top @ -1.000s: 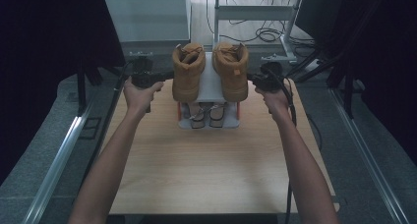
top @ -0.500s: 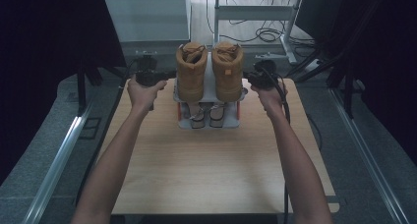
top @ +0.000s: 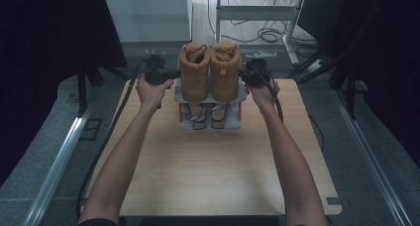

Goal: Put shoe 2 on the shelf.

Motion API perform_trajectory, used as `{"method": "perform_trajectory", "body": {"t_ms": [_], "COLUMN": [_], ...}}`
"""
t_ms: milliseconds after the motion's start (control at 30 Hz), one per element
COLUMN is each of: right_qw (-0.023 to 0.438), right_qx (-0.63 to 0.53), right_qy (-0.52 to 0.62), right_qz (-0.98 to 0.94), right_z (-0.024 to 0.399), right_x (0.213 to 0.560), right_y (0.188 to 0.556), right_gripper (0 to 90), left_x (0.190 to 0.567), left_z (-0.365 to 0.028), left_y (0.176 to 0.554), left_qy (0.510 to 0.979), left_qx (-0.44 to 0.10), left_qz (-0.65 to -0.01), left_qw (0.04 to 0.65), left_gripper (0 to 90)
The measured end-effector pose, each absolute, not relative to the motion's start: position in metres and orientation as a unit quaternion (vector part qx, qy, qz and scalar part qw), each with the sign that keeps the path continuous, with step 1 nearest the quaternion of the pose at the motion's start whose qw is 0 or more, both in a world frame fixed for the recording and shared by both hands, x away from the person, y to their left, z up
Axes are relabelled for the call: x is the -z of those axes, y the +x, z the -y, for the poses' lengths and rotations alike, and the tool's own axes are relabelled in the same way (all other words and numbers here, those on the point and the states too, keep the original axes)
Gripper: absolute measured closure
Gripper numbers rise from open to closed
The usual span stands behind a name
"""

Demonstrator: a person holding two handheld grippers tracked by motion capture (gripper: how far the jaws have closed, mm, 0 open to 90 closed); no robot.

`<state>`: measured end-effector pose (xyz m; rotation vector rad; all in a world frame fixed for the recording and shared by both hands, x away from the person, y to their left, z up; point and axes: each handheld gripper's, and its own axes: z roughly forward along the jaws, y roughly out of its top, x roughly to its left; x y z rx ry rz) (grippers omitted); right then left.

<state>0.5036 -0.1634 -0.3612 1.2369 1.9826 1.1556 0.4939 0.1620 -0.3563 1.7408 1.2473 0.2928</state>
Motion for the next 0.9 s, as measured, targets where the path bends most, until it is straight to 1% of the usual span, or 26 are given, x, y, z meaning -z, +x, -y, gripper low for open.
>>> {"method": "perform_trajectory", "body": {"t_ms": [267,600,700,767,833,900], "right_qw": [0.265,0.245,0.238,0.234,0.231,0.229], "right_qx": [-0.428,-0.457,-0.471,-0.477,-0.484,-0.486], "right_qy": [0.459,0.458,0.452,0.447,0.442,0.440], "right_qz": [-0.732,-0.722,-0.719,-0.720,-0.719,-0.719], "right_z": [0.164,0.172,0.175,0.179,0.182,0.184], "right_x": [0.362,0.357,0.354,0.352,0.352,0.352], "right_y": [0.502,0.497,0.489,0.485,0.478,0.476], "right_gripper": [90.0,89.8,89.8,89.6,88.9,88.6], "left_x": [0.357,0.348,0.344,0.342,0.340,0.341], "left_z": [-0.162,-0.169,-0.171,-0.173,-0.177,-0.178], "left_y": [0.493,0.482,0.475,0.468,0.460,0.457], "left_qy": [0.709,0.705,0.705,0.708,0.706,0.707], "left_qx": [-0.120,-0.127,-0.133,-0.147,-0.157,-0.164], "left_qz": [-0.511,-0.499,-0.492,-0.487,-0.485,-0.485], "left_qw": [0.471,0.487,0.494,0.490,0.491,0.488], "left_gripper": [90.0,89.2,87.5,87.0,84.6,80.1]}}
